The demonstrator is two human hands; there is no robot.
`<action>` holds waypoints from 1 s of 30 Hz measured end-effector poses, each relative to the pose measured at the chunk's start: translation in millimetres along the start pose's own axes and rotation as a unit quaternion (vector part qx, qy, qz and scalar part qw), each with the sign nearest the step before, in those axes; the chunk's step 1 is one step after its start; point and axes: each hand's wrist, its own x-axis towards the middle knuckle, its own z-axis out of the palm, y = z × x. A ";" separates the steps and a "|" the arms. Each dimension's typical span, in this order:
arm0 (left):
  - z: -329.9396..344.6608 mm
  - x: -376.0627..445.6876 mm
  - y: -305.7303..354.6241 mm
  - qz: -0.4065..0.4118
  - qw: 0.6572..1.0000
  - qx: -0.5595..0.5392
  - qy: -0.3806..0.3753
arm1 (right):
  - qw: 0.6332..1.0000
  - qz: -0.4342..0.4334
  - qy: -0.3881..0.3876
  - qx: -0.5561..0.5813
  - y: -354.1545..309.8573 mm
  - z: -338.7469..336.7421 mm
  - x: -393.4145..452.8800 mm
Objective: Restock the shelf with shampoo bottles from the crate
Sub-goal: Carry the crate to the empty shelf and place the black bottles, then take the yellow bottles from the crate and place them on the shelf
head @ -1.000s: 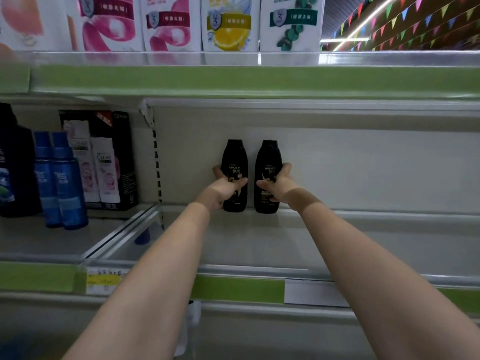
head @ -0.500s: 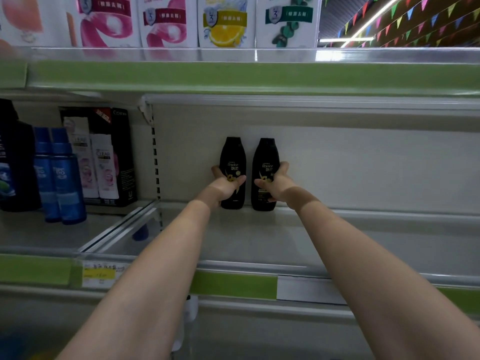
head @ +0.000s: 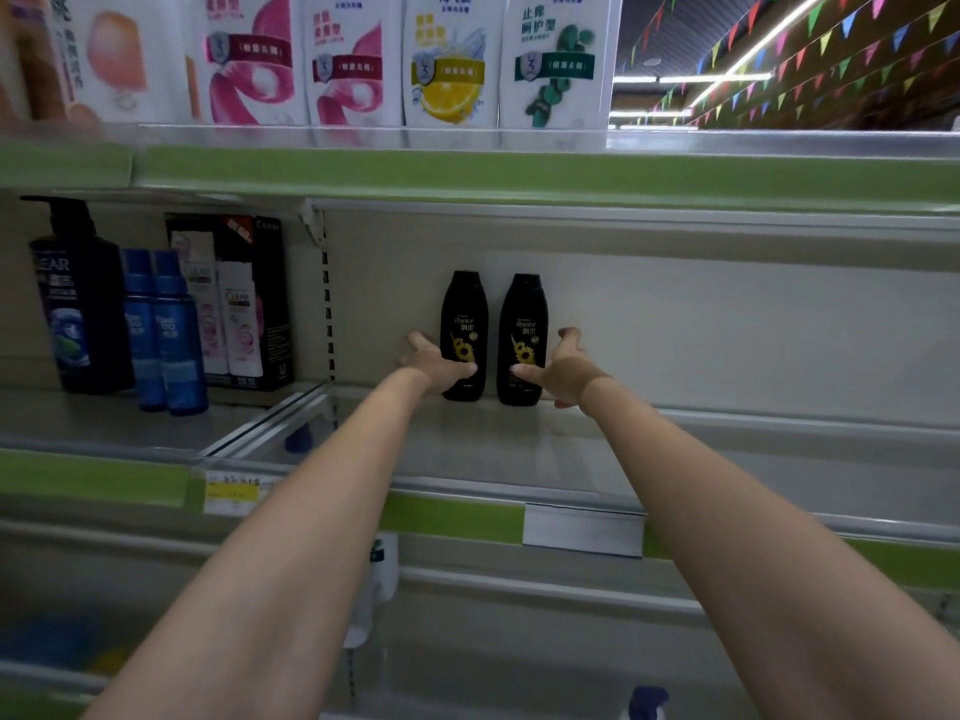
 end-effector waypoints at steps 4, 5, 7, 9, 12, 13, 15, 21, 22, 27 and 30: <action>2.4 -19.3 3.5 0.002 1.000 -0.011 0.003 | 0.999 -0.024 -0.003 -0.037 -1.8 -6.9 -12.8; 4.0 -24.3 3.6 0.011 1.000 -0.018 -0.002 | 0.999 -0.029 -0.006 -0.038 -2.4 -8.0 -15.7; 6.8 -33.2 3.5 0.022 0.999 -0.023 -0.008 | 0.999 -0.038 -0.014 -0.032 -2.9 -9.2 -20.9; 10.0 -37.9 5.6 0.025 0.999 -0.015 -0.017 | 0.998 -0.045 -0.026 -0.034 -1.8 -10.4 -26.6; 17.6 -49.7 12.4 0.026 0.998 -0.030 -0.043 | 0.997 -0.044 -0.047 -0.032 4.2 -15.9 -37.7; 21.6 -54.3 14.9 0.026 0.997 -0.041 -0.056 | 0.997 -0.042 -0.054 -0.031 7.1 -19.4 -43.4; 27.8 -63.7 21.2 0.031 0.996 -0.045 -0.074 | 0.997 -0.040 -0.060 -0.034 11.3 -26.7 -53.5; 52.7 -115.7 53.1 0.056 0.992 -0.015 -0.109 | 0.997 -0.015 -0.075 -0.015 30.1 -77.8 -96.8; 58.8 -125.6 58.2 0.060 0.991 -0.017 -0.116 | 0.997 -0.011 -0.075 -0.014 34.7 -87.4 -105.3; 97.5 -181.7 81.9 0.069 0.984 -0.070 -0.150 | 0.998 0.006 -0.063 -0.022 64.2 -134.9 -149.7; 128.1 -213.0 91.7 0.090 0.975 -0.088 -0.183 | 0.998 0.010 -0.049 -0.041 87.2 -162.0 -174.5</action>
